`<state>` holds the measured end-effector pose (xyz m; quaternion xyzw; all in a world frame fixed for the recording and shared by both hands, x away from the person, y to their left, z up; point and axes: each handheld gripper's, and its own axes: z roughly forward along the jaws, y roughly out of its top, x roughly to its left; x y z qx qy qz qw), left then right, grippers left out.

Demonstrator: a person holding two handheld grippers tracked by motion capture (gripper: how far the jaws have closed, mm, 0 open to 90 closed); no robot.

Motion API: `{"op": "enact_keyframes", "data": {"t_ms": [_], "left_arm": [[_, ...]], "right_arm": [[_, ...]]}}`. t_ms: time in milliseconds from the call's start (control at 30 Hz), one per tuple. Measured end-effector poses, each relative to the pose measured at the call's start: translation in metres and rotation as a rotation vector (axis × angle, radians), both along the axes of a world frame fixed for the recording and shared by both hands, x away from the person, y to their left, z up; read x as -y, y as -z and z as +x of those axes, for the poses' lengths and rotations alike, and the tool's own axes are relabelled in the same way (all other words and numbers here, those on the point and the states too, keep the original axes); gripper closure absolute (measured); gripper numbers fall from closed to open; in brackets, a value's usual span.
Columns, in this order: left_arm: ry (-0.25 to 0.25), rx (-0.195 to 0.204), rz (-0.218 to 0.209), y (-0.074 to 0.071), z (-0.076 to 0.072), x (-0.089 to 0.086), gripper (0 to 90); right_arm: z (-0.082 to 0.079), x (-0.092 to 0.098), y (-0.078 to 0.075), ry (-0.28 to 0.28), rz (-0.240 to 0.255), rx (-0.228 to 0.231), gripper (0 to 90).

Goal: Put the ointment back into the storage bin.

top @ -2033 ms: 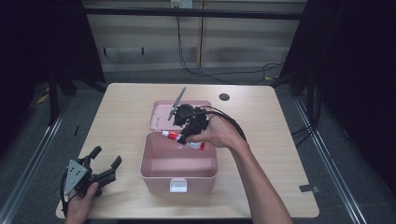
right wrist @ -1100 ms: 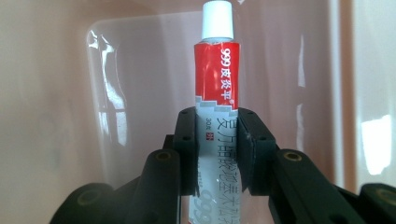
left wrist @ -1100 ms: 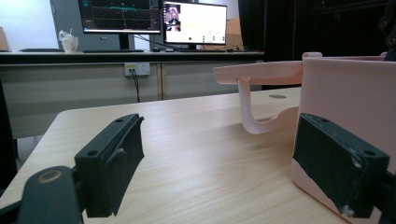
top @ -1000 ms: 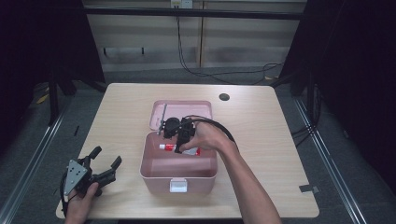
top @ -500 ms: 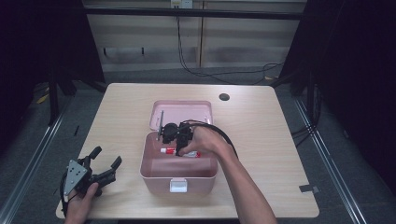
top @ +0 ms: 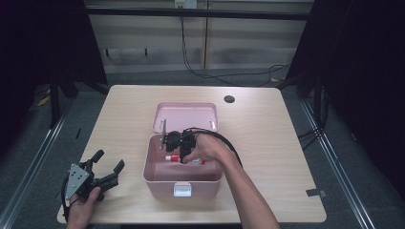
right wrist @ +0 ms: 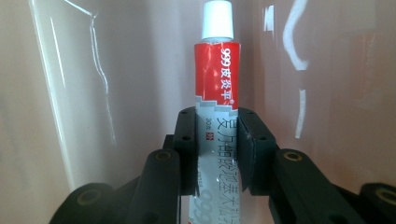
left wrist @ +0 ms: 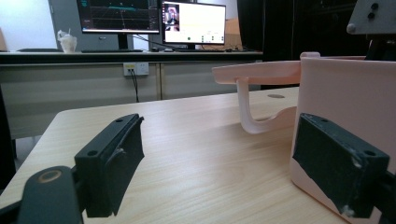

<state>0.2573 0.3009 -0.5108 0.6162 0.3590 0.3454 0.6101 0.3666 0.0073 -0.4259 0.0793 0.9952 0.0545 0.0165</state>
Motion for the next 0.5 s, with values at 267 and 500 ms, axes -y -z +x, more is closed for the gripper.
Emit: {"op": "enact_keyframes", "data": {"t_ms": [267, 500], "left_arm": [[-0.002, 0.0, -0.002, 0.0, 0.0, 0.0, 15.8], [-0.005, 0.002, 0.008, 0.0, 0.0, -0.001, 15.7]], "right_arm": [[-0.001, -0.003, 0.006, -0.012, -0.01, 0.007, 71.5], [-0.002, -0.005, 0.014, -0.02, -0.023, 0.013, 71.5]]}}
